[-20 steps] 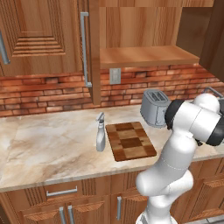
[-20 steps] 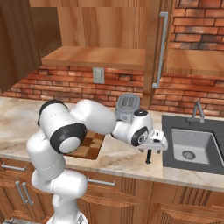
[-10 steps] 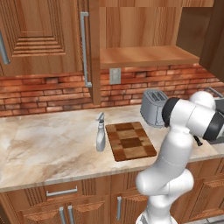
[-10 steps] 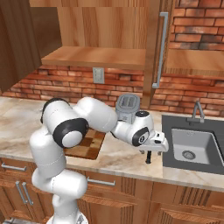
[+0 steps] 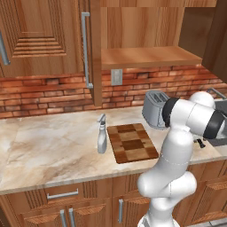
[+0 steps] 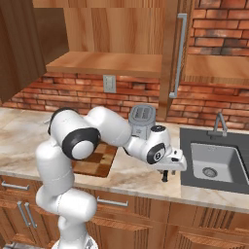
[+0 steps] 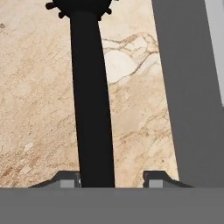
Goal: Grab the spray bottle from the cabinet, then place it next to the cutting board for sanitizing. Then grab the dish brush from the countertop next to the sink and place it next to the cutting board.
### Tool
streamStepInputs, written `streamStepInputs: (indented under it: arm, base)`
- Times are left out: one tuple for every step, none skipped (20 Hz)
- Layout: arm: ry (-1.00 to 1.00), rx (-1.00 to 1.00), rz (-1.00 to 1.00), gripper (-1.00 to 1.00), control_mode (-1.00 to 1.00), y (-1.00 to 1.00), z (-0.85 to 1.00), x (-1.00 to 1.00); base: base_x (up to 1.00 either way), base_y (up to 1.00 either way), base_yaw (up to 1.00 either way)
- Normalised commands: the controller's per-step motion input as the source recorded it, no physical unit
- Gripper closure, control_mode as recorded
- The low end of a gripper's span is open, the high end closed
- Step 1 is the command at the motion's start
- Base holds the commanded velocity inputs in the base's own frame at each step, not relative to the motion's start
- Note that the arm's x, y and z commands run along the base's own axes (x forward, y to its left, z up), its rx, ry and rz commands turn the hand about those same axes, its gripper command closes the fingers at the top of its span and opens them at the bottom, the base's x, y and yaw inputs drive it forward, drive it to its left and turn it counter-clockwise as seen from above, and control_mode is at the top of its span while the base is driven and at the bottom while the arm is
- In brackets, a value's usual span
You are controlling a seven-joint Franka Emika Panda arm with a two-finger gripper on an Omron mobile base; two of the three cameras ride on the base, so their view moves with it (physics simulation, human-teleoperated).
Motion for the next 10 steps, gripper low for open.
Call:
streamStepInputs:
  arm:
    - [0.01, 0.00, 0.00, 1.00, -1.00, 0.00, -0.09, 0.00]
    - [0.00, 0.00, 0.00, 1.00, -1.00, 0.00, -0.07, 0.00]
    - [0.01, 0.00, 0.00, 1.00, -1.00, 0.00, -0.08, 0.00]
    - [0.00, 0.00, 0.00, 1.00, -1.00, 0.00, -0.04, 0.00]
    - [0.00, 0.00, 0.00, 1.00, -1.00, 0.00, 0.00, 0.00]
    - [0.00, 0.00, 0.00, 1.00, -1.00, 0.00, 0.00, 0.00]
    - [0.00, 0.00, 0.00, 1.00, -1.00, 0.00, 0.00, -0.02]
    - [0.00, 0.00, 0.00, 1.00, -1.00, 0.00, 0.00, -0.03]
    - [-0.05, 0.00, 0.00, 1.00, -1.00, 0.00, 0.00, -0.13]
    - [-0.07, 0.00, 0.00, 1.00, -1.00, 0.00, 0.00, -0.17]
  base:
    - [0.00, 0.00, 0.00]
    - [0.00, 0.00, 0.00]
    - [0.00, 0.00, 0.00]
    - [0.00, 0.00, 0.00]
    - [0.00, 0.00, 0.00]
    - [0.00, 0.00, 0.00]
    - [0.00, 0.00, 0.00]
    - [0.00, 0.00, 0.00]
    - [0.00, 0.00, 0.00]
    - [0.00, 0.00, 0.00]
